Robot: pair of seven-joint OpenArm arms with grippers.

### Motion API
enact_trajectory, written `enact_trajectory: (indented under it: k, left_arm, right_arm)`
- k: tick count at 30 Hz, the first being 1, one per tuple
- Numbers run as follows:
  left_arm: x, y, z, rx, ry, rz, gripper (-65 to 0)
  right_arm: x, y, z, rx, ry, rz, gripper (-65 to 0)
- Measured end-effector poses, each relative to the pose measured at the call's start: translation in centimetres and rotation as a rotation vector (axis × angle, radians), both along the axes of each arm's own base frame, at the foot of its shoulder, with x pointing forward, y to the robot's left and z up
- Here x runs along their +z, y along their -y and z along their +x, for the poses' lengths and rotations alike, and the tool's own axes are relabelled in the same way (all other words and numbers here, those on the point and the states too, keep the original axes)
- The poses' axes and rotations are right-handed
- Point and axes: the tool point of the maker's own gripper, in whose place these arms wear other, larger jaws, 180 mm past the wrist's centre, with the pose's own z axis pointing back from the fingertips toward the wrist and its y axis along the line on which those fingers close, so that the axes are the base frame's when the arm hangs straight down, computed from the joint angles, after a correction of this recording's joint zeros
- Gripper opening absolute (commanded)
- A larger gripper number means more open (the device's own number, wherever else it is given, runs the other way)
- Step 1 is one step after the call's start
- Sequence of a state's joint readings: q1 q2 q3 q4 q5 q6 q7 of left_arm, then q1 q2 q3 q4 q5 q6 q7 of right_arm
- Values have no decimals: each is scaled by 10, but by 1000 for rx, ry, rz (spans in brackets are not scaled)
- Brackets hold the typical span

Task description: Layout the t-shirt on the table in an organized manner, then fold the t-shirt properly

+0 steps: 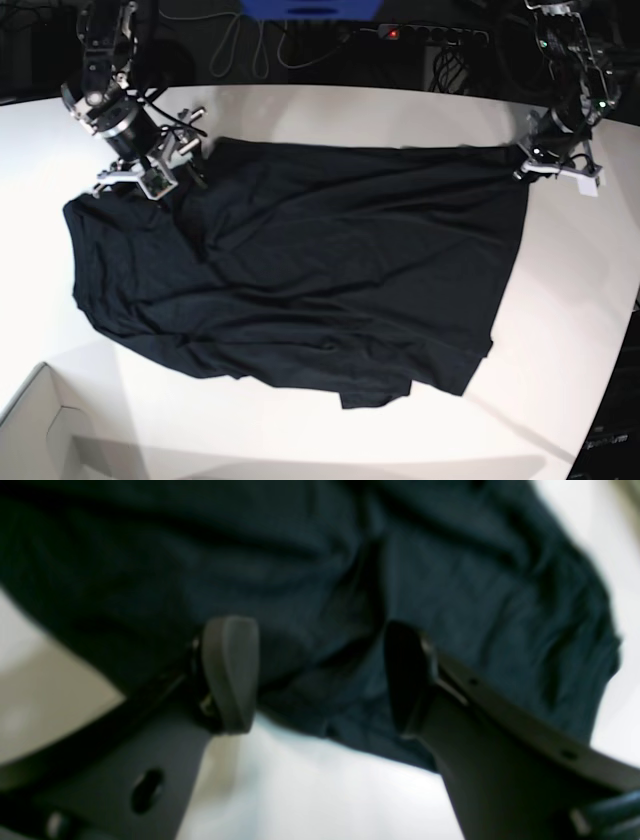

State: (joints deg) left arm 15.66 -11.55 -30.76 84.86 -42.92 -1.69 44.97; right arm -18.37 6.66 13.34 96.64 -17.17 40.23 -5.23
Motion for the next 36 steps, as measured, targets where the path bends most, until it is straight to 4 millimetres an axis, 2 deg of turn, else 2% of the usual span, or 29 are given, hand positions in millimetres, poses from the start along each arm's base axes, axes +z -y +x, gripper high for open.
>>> enact_trajectory:
  k: [2,7,16,20,25,31,33,36]
  left_arm:
    - [0,0,0,0,0,0,-650]
    - [1,0,3,-2,1,-3,-650]
    - [1,0,3,-1,1,-3,-650]
    - [1,0,3,-2,2,-3,-650]
    - [3,-3,3,-12,-3,3,-650]
    - [6,-13,2,-25,-18,33,-650]
    - [6,-14,2,-23,-16,33,-650]
    - [6,-14,2,-24,-17,34,-650]
  right_arm:
    - [-10,1,-2,-10,-24,16,-280]
    - [-24,19,-10,-58,-71,2,-285]
    - [-27,1,-12,-69,-73,56,-285]
    - [-27,2,-13,-72,-76,53,-292]
    - [-29,8,-16,-77,-83,44,-425]
    - [-27,42,-22,-170,-82,15,-648]
    - [-26,48,-22,-186,-76,15,-650]
    - [-30,54,-33,-203,-97,9,-650]
